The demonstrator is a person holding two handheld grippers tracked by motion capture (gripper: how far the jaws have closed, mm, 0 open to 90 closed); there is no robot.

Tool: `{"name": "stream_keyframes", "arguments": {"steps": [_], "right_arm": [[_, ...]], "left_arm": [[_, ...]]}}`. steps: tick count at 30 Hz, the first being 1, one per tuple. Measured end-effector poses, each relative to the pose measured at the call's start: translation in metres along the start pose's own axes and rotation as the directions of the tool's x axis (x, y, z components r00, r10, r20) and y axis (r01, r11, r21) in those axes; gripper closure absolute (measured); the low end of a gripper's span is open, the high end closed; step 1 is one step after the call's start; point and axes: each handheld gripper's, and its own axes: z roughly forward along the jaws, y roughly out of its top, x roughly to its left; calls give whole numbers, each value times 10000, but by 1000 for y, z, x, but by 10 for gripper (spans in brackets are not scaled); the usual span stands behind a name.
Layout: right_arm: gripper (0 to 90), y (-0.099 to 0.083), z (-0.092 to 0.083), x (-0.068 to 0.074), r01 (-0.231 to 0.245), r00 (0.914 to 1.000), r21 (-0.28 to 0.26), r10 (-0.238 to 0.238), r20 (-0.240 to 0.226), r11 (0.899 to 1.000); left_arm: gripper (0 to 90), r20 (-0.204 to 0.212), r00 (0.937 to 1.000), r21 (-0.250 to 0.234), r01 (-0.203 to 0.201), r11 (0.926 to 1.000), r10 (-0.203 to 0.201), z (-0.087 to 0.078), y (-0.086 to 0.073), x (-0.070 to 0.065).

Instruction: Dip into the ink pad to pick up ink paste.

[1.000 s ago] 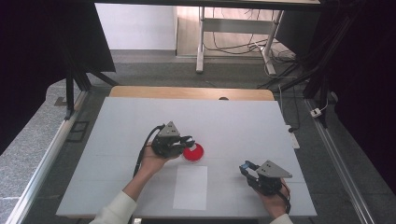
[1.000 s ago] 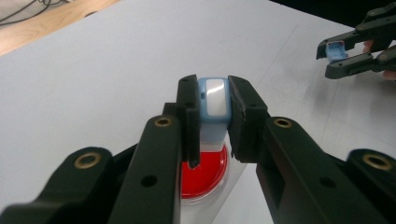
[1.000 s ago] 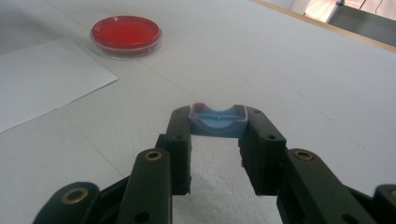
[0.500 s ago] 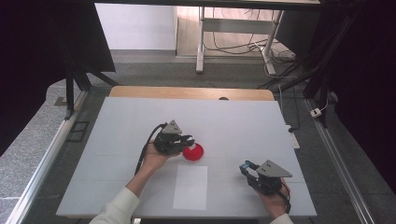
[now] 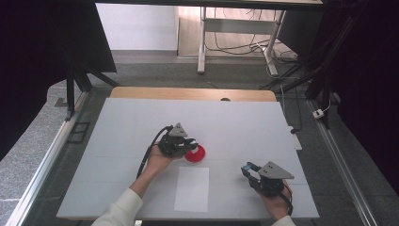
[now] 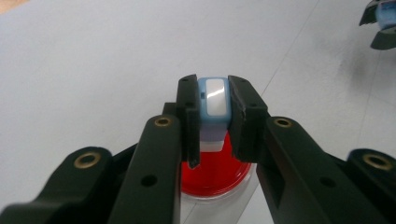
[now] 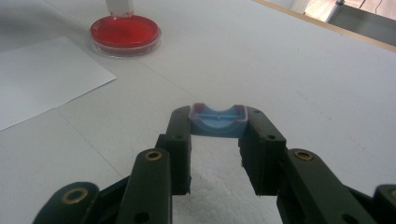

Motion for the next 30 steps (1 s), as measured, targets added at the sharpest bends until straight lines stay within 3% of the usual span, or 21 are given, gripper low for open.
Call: {"name": "stream_keyframes", "arguments": {"steps": [11,30], "right_arm": [[647,0,0,1,49,10000,-41,-49,-20,10000],[647,0,0,1,66,10000,-19,-66,1,10000]], "left_arm": [[753,-272,9994,267,-229,9994,236,8,0,-3],[753,-307,9987,476,-392,9981,407,16,-1,-5]]}}
